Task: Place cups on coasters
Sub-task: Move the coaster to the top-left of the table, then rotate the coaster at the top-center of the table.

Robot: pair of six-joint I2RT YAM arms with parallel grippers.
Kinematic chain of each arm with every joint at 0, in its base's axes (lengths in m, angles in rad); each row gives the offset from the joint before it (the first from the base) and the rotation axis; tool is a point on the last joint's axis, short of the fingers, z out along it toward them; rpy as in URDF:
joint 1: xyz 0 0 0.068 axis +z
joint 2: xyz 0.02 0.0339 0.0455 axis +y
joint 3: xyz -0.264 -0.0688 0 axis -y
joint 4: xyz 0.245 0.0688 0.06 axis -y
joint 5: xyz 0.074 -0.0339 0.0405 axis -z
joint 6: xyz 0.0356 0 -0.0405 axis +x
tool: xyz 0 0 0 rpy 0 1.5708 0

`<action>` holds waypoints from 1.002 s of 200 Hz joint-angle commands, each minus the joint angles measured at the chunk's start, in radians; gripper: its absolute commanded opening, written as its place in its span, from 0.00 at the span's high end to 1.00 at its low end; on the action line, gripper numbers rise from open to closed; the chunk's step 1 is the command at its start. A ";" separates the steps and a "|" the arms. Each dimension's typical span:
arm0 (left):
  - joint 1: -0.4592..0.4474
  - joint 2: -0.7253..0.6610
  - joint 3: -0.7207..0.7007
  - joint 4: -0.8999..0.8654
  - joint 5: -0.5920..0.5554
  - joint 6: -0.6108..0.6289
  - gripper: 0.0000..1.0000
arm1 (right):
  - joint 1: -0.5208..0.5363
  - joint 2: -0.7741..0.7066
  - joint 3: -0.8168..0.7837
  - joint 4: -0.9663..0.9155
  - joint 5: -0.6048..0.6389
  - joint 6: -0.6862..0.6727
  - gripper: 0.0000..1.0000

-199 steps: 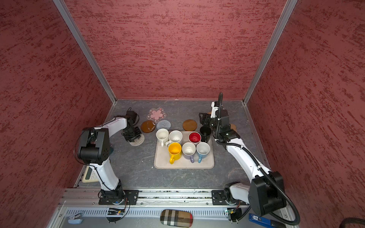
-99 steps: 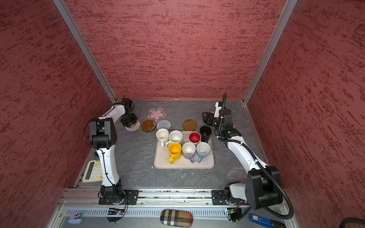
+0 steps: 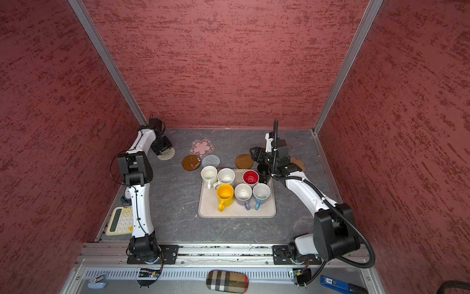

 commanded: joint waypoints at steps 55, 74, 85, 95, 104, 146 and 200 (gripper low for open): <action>-0.095 -0.235 -0.037 0.054 0.047 0.062 0.22 | 0.045 0.009 0.136 -0.068 0.020 -0.011 0.22; -0.143 -0.255 -0.048 0.067 0.039 0.068 0.31 | 0.045 -0.009 0.152 -0.118 0.029 -0.036 0.23; -0.165 -0.249 -0.052 0.077 0.053 0.076 0.45 | 0.044 -0.025 0.156 -0.149 0.036 -0.047 0.26; -0.188 -0.243 -0.062 0.093 0.061 0.082 0.56 | 0.044 -0.045 0.153 -0.176 0.039 -0.051 0.28; -0.207 -0.233 -0.069 0.104 0.066 0.082 0.62 | 0.045 -0.066 0.142 -0.197 0.041 -0.052 0.29; -0.274 -0.138 -0.012 0.093 0.037 0.078 0.46 | 0.044 -0.175 0.052 -0.243 0.057 -0.060 0.25; -0.289 -0.072 -0.020 0.091 0.024 0.061 0.34 | 0.045 -0.247 -0.024 -0.257 0.073 -0.071 0.19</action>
